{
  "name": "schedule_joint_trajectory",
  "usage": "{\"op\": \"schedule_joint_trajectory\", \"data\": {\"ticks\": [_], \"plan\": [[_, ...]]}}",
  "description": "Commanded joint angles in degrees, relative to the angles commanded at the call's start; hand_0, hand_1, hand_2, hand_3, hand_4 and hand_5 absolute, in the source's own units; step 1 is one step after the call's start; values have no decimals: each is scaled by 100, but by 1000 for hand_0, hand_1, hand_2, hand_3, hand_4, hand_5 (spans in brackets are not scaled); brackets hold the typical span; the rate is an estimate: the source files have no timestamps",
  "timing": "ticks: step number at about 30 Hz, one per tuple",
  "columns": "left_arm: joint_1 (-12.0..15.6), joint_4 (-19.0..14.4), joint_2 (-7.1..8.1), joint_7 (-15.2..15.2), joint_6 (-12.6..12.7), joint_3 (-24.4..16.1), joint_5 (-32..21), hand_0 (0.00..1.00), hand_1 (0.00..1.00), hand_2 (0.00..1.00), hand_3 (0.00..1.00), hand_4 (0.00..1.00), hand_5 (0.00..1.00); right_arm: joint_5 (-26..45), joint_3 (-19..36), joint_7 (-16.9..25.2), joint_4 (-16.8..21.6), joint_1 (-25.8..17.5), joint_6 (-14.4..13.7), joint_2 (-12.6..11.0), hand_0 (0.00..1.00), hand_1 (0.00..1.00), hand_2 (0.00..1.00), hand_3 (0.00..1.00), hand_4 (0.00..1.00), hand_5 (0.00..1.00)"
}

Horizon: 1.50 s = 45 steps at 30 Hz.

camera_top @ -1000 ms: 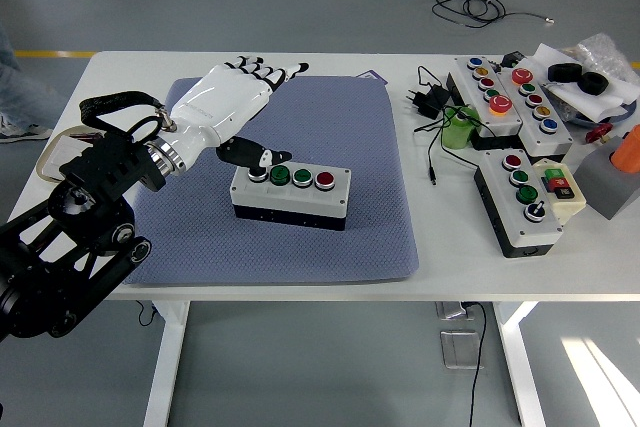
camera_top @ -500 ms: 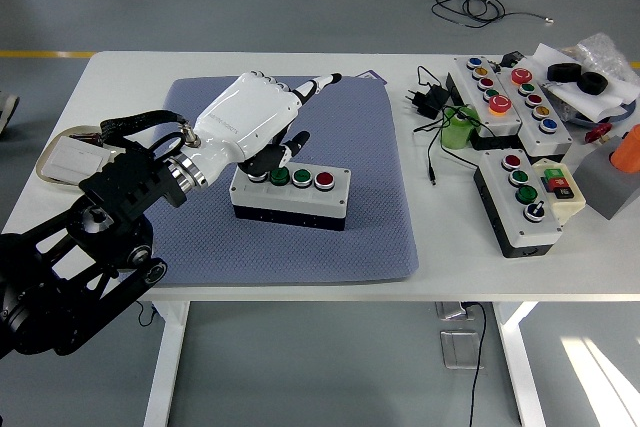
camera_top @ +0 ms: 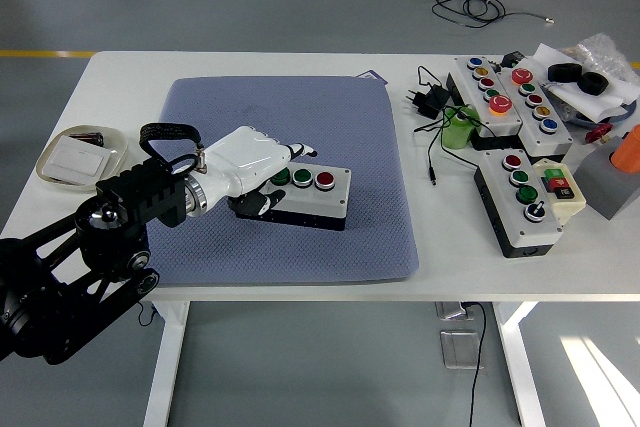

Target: Pick up the button,place it on the desk,press the button,press the button

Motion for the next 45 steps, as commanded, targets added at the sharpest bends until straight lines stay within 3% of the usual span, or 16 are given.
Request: {"op": "schedule_joint_trajectory", "data": {"ticks": [4,14,21,45], "plan": [[-5,-11,27,38,-208,-12,0,213,77,129,901,595,2,9,-3,0,0,4,1,-1,787,797,817,751,412,479],[11,-41,84,73,-403,-114,0,216,78,128,900,596,2,1,3,14,0,21,5,-8,787,797,817,751,412,479],[-15,-166,111,63,-460,-42,0,222,80,127,891,590,2,-17,12,9,0,29,8,-7,787,797,817,751,412,479],[-98,15,69,63,-602,240,0,223,78,123,877,591,2,-42,21,0,0,47,8,-4,787,797,817,751,412,479]]}}
